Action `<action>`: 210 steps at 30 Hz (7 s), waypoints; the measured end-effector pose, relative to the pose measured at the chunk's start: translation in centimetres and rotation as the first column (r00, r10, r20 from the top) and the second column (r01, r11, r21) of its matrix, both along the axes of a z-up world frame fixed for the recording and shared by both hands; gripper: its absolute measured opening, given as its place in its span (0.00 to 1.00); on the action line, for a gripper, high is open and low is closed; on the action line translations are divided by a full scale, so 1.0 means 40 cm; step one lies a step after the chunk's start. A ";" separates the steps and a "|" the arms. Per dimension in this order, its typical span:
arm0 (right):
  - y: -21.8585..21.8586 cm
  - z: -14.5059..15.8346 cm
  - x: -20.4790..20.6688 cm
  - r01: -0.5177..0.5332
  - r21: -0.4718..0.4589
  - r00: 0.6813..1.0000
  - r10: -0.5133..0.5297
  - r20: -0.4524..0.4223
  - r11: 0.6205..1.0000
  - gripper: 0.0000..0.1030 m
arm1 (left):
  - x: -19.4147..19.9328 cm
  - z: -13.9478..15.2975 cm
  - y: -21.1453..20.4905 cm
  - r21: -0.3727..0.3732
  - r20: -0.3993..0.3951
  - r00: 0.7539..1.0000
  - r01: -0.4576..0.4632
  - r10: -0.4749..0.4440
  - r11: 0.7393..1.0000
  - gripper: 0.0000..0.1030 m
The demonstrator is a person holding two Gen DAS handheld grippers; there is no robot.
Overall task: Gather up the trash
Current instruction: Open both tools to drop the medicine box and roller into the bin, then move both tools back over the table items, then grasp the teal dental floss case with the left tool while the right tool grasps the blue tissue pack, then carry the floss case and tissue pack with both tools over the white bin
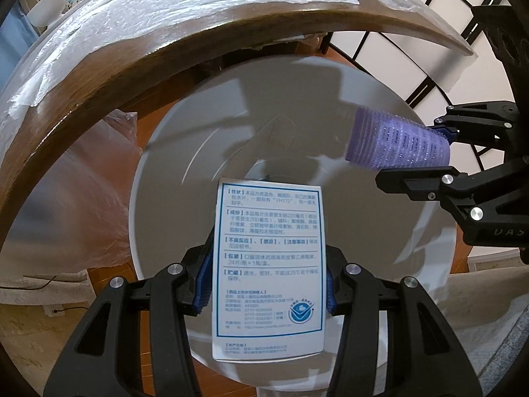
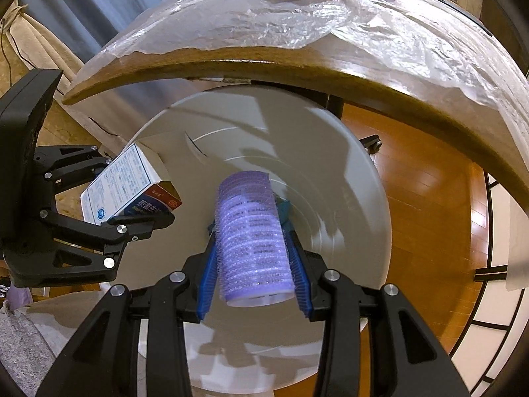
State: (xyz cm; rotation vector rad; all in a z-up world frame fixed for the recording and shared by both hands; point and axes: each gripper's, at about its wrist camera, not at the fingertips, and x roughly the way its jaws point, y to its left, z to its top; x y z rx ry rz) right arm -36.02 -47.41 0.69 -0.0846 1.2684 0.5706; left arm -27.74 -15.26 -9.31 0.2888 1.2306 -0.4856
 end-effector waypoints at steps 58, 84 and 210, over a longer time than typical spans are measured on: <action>-0.086 0.233 0.476 0.123 -0.053 0.939 -0.099 0.329 0.991 0.65 | 0.406 0.276 0.077 -0.197 0.244 0.958 -0.103 0.150 0.975 0.97; -0.057 0.274 0.550 -0.001 0.107 0.948 -0.033 0.317 0.994 0.65 | 0.500 0.243 0.060 -0.188 0.210 0.977 -0.002 0.042 0.982 0.56; -0.075 0.280 -0.036 -0.044 0.102 0.975 0.021 0.222 0.994 0.52 | -0.066 0.258 0.034 -0.063 0.215 0.977 0.018 -0.004 0.998 0.54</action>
